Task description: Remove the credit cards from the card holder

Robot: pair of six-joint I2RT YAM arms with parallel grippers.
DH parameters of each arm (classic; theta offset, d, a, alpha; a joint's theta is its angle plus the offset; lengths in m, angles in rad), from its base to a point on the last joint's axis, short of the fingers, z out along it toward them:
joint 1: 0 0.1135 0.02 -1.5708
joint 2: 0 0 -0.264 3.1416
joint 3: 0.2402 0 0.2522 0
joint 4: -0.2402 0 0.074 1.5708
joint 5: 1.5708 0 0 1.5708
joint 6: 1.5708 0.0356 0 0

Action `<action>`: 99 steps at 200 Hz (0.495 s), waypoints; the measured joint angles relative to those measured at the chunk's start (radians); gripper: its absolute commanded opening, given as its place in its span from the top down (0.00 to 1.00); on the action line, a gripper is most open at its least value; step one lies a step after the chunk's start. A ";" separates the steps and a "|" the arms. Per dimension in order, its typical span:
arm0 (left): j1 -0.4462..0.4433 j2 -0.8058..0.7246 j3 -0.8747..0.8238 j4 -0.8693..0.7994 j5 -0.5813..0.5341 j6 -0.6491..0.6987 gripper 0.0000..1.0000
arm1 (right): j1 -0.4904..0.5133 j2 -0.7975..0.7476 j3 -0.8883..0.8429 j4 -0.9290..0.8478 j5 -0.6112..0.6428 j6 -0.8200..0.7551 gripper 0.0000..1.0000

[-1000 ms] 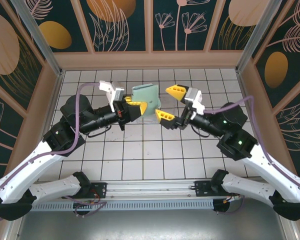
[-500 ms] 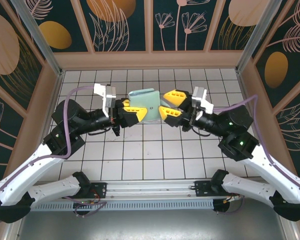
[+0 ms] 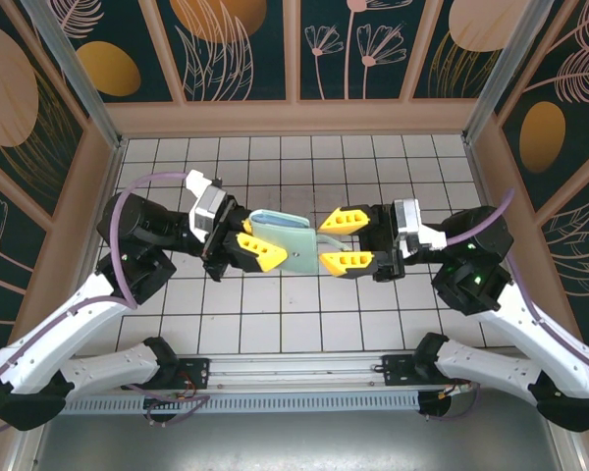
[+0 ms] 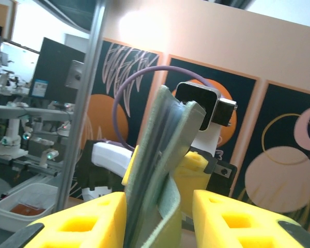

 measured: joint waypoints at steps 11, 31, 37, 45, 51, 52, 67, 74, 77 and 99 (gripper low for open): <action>0.000 0.000 0.010 0.009 0.037 0.000 1.00 | 0.008 0.014 0.016 0.002 -0.018 0.000 0.60; 0.000 0.000 0.023 0.029 0.086 0.000 1.00 | 0.027 0.035 0.042 0.002 -0.047 -0.006 0.59; 0.000 0.000 0.026 0.035 0.098 0.000 1.00 | 0.035 0.040 0.047 0.002 -0.053 -0.012 0.59; 0.000 0.000 0.028 0.035 0.108 0.000 1.00 | 0.048 0.045 0.053 0.002 -0.063 -0.019 0.59; 0.000 0.000 0.030 0.034 0.114 0.000 1.00 | 0.062 0.050 0.059 -0.001 -0.065 -0.027 0.59; 0.000 0.000 0.030 0.034 0.115 0.000 1.00 | 0.063 0.051 0.060 -0.001 -0.065 -0.028 0.59; 0.000 0.000 0.032 0.034 0.127 0.001 1.00 | 0.094 0.065 0.079 -0.020 -0.066 -0.054 0.59; 0.000 0.000 0.034 0.034 0.130 0.001 1.00 | 0.107 0.072 0.088 -0.029 -0.065 -0.067 0.59; 0.000 0.000 0.034 0.034 0.130 0.001 1.00 | 0.112 0.075 0.092 -0.033 -0.064 -0.072 0.59; 0.000 0.000 0.034 0.031 0.135 0.011 1.00 | 0.138 0.092 0.111 -0.056 -0.058 -0.097 0.63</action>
